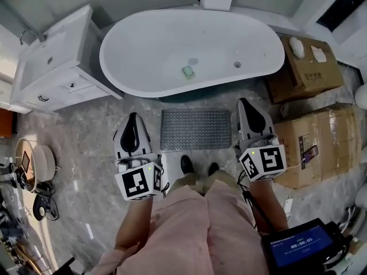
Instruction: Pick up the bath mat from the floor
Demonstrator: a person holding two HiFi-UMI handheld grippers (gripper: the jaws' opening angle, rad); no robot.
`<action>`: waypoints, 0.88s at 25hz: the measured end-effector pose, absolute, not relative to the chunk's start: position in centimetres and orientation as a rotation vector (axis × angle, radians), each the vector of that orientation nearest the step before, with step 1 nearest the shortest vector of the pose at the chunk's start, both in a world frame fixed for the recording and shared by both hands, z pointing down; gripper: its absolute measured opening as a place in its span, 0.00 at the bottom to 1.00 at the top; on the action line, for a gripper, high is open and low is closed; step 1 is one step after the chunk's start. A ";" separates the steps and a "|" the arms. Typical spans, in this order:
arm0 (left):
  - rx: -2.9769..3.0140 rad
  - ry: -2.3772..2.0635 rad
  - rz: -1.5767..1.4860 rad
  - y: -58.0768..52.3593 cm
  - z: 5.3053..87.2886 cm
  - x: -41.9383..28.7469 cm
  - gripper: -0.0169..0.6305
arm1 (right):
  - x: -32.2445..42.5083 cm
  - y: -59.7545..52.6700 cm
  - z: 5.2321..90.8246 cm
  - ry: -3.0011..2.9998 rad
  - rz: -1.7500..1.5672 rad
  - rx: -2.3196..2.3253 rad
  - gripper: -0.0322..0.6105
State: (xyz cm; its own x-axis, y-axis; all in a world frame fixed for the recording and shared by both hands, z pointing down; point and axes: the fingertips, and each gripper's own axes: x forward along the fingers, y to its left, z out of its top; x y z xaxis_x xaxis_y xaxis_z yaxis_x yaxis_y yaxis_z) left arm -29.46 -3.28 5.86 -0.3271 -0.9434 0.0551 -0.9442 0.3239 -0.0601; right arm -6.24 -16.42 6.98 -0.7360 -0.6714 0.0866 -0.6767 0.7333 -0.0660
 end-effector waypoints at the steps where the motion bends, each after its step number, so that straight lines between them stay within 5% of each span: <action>1: 1.824 -2.545 0.125 -3.5 5.8 -29.7 0.07 | -6.3 -16.4 6.8 -2.869 0.129 1.122 0.08; 22: 1.954 -2.418 0.106 -7.0 5.9 -24.9 0.07 | -2.8 -18.9 5.7 -2.866 0.064 1.155 0.08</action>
